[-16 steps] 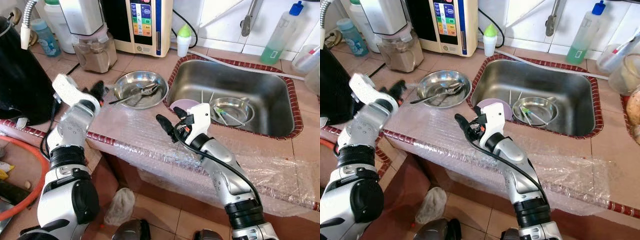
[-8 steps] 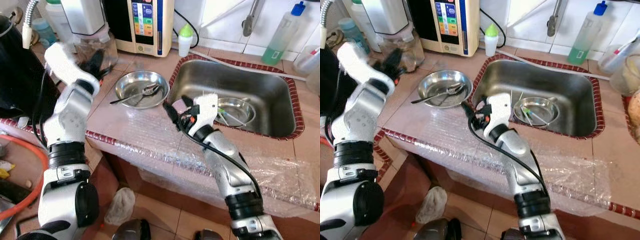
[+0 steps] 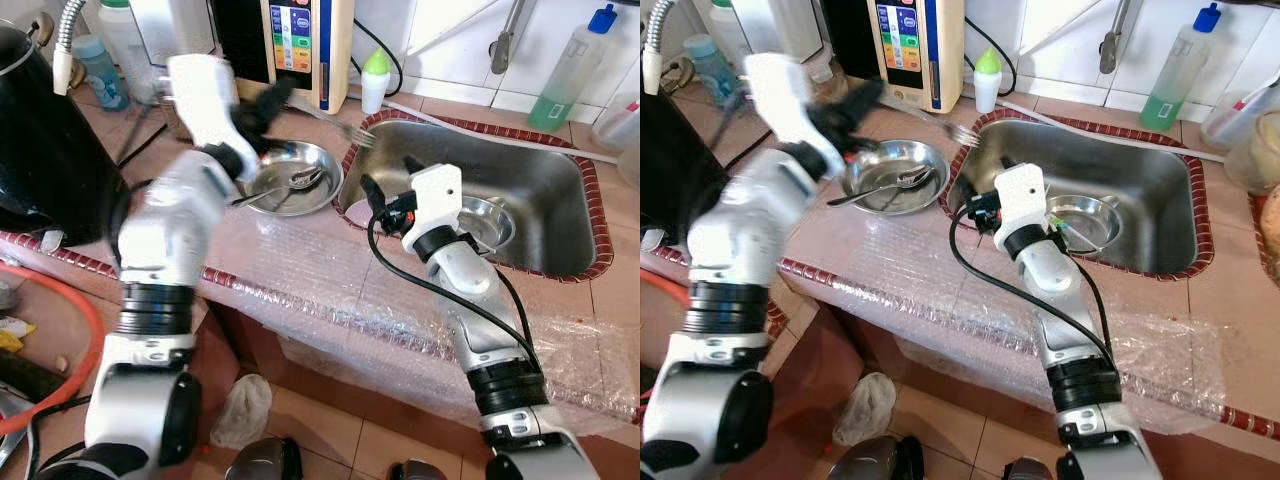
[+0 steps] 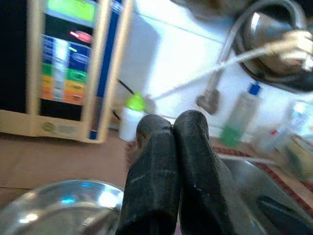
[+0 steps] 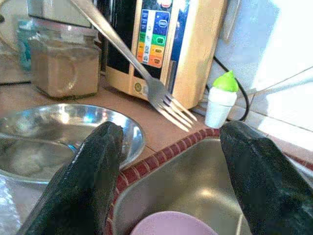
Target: Kitchen organization
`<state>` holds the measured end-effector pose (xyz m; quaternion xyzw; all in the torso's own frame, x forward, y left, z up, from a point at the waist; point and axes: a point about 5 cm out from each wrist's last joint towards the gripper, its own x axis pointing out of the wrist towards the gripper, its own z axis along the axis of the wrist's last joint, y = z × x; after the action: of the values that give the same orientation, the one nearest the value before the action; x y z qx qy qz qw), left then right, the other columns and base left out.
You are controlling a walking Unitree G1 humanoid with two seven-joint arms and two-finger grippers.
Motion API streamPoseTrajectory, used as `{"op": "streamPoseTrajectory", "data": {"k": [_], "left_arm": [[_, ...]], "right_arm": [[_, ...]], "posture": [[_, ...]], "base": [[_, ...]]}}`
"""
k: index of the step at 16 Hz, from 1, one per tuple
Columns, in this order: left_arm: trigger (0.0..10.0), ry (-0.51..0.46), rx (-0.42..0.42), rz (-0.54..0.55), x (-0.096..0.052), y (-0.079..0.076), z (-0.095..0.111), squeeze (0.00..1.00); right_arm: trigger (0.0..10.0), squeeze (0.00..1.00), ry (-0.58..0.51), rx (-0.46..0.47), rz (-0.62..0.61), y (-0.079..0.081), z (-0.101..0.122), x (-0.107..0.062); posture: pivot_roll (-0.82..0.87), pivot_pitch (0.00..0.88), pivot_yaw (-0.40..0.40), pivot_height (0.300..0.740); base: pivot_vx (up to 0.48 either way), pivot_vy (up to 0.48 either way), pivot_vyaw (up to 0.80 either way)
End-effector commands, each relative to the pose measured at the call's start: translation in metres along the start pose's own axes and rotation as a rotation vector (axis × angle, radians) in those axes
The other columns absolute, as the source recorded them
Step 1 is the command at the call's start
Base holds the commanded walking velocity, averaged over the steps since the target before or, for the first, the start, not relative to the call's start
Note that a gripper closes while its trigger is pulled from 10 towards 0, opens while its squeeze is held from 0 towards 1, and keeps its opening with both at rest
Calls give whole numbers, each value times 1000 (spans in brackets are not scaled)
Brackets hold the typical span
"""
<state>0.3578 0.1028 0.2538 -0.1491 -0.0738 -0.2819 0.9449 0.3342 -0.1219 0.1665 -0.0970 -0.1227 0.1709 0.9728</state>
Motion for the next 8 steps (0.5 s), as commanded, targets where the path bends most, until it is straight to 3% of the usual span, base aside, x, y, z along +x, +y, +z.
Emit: {"op": "streamPoseTrajectory", "data": {"k": [1,3,8], "left_arm": [[0,9,20,-38,0,-7,0,0],[0,42,28,-120,3,-25,-8,0],[0,111,23,-190,-1,-43,-27,0]], "right_arm": [[10000,0,-21,-32,7,1,4,4],[10000,0,-34,-67,18,1,6,10],[10000,0,-54,-60,27,3,8,22]], "posture": [[-15,14,67,740],[-15,9,67,740],[-10,6,68,740]], "base": [[0,0,0],[0,0,0],[0,0,0]]}}
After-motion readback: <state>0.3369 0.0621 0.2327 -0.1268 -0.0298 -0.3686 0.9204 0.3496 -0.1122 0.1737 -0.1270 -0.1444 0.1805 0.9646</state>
